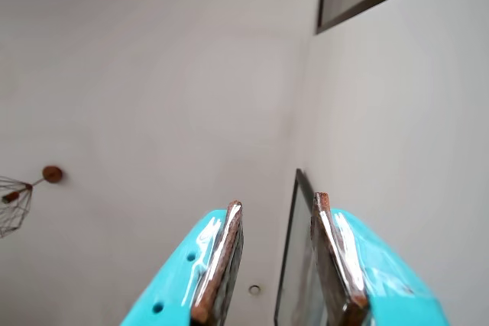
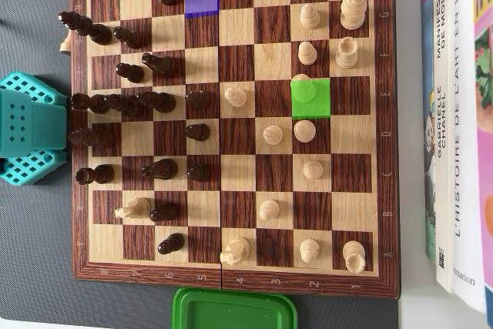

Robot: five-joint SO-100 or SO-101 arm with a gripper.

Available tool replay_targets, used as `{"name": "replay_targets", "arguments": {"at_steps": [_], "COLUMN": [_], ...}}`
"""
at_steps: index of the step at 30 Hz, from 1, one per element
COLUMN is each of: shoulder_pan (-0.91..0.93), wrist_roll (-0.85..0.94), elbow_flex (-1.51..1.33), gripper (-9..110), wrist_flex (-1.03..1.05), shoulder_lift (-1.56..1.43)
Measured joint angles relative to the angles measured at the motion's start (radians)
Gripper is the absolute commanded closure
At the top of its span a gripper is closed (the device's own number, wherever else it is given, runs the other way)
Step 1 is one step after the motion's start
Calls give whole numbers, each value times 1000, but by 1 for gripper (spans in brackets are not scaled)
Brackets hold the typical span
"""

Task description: Play chess

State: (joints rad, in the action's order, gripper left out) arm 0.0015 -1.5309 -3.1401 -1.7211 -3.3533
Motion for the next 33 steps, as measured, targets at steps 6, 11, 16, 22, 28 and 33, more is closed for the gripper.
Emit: {"name": "replay_targets", "arguments": {"at_steps": [6, 11, 16, 22, 28, 33], "shoulder_pan": [0, 0, 0, 3, 3, 3], "wrist_roll": [0, 0, 0, 0, 0, 0], "elbow_flex": [0, 0, 0, 0, 0, 0], "gripper": [88, 88, 88, 88, 88, 88], "wrist_flex": [-64, -80, -81, -81, -81, -81], "shoulder_lift": [0, 0, 0, 0, 0, 0]}}
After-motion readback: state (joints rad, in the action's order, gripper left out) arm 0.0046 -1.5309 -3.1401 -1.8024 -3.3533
